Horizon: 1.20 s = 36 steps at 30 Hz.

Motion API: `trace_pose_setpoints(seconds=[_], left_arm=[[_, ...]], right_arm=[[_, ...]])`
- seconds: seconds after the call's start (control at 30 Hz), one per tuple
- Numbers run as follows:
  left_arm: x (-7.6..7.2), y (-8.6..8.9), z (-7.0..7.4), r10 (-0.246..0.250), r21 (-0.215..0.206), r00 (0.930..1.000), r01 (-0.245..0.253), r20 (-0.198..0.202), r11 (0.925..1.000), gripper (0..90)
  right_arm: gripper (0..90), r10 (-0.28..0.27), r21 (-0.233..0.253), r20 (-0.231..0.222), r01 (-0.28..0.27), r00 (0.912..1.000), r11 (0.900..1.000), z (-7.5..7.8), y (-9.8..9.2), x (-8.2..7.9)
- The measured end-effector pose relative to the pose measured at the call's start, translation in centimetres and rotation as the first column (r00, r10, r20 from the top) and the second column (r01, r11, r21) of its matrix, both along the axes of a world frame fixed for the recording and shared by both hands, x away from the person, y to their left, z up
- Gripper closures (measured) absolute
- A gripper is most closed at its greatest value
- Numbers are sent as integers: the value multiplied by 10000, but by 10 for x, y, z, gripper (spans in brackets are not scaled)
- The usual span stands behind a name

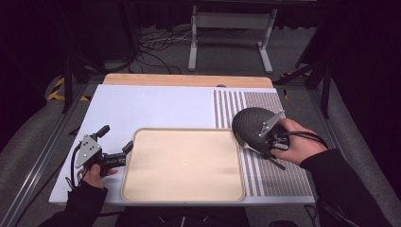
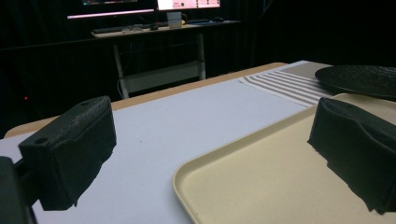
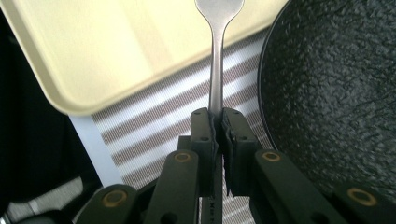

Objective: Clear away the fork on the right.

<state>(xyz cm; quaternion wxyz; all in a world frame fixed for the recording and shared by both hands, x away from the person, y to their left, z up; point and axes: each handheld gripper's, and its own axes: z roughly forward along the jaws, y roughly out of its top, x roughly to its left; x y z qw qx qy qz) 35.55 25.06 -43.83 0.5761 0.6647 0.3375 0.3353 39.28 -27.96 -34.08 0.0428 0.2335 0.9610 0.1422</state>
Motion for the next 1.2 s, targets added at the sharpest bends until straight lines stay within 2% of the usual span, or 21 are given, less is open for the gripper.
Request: trace_pose_setpoints(seconds=[0.03, 0.3, 0.37, 0.57, 0.73, 0.97, 1.17, 1.2], left_arm=[[0, 0, 0, -12, -9, 10000, 12, 9, 10000, 13], [0, 0, 0, -10, 6, 10000, 10, -3, 10000, 13], [0, 0, 0, -12, 6, 10000, 12, 0, 10000, 13], [0, 0, 0, -20, 3, 10000, 20, -2, 10000, 13], [0, 1, 0, -30, 11, 10000, 30, -6, 10000, 13], [0, 1, 0, -32, -4, 10000, 32, 11, 10000, 13], [0, 1, 0, -38, -10, 10000, 38, 6, 10000, 13], [0, 1, 0, -37, -20, 10000, 37, 15, 10000, 13]], right_arm=[[840, -352, 203, -109, 354, 9993, 9992, 1, 4, 0], [841, -863, 627, -322, 882, 9957, 9941, -1, 17, 2], [840, -1140, 807, -647, 1191, 9914, 9896, -2, 23, 3], [840, -1428, 846, -1048, 1519, 9842, 9848, -3, 34, 5], [840, -1716, 869, -1466, 1855, 9742, 9788, -7, 44, 7], [840, -2221, 824, -1648, 2378, 9610, 9678, -12, 57, 9], [840, -2339, 820, -1816, 2517, 9551, 9643, -17, 65, 10], [840, -2519, 808, -1823, 2698, 9504, 9595, -18, 68, 11]])
